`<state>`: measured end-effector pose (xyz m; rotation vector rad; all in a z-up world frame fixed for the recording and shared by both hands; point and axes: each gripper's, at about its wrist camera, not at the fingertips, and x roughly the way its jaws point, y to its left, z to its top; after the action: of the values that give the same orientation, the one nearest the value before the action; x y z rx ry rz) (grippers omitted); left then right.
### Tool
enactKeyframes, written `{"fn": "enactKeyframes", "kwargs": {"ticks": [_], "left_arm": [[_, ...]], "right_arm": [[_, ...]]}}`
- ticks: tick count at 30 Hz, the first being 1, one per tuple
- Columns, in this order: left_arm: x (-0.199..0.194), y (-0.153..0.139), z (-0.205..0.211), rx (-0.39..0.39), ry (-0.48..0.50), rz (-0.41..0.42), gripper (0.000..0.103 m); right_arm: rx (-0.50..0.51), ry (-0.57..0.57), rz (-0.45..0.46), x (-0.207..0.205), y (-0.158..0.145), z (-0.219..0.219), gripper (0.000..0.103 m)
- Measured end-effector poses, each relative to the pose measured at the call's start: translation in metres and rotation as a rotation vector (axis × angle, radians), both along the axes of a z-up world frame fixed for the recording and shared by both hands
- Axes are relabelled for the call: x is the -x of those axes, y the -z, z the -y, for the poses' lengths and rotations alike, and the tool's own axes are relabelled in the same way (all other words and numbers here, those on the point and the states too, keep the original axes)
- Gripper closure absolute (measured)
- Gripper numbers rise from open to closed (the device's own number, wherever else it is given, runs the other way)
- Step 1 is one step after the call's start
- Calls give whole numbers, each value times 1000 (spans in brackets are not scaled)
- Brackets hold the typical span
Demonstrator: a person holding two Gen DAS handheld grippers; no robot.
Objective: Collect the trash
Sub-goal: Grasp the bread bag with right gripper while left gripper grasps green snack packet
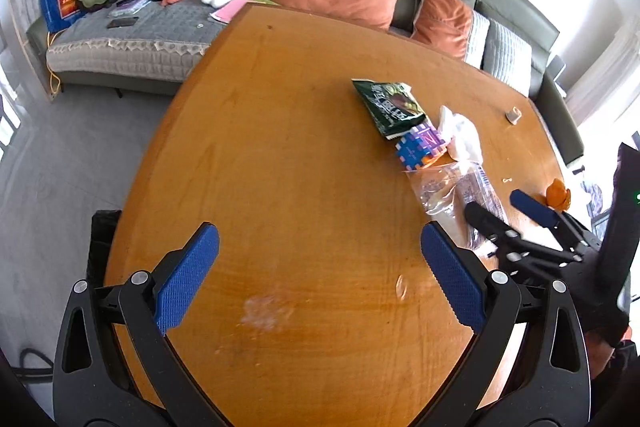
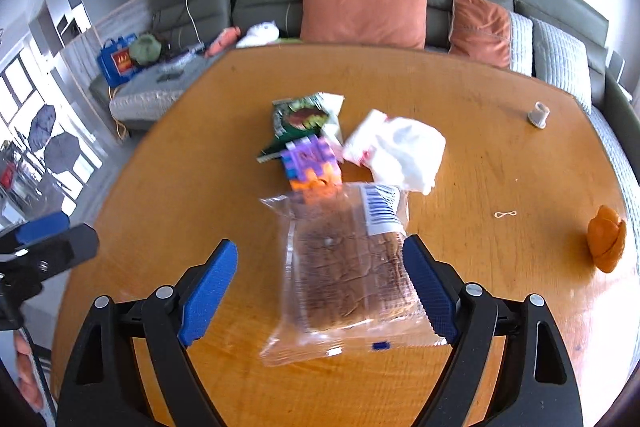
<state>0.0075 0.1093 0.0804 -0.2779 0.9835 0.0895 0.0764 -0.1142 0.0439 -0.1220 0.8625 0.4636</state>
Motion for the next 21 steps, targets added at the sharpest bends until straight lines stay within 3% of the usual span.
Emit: {"fn": "enactKeyframes", "kwargs": {"ticks": [6,9,11,14,21], "left_arm": [[-16,6,13,-15,-8,-30,6],[-26,8,14,-18,-18,-42,6],[-33,11,15,-17,-20,-52,6],[-42,13,18,-18,-20,-59,6],[-73,13,36,-20,23,-61,6]], "right_arm": [[53,-17,-8,-18,18,1,18],[39,-31,-55,-29,27,5,18],[-3,-44,-59,-30,28,12,34],[-15,-23,0,-25,19,25,39],[-145,69,92,-34,-24,72,40]]}}
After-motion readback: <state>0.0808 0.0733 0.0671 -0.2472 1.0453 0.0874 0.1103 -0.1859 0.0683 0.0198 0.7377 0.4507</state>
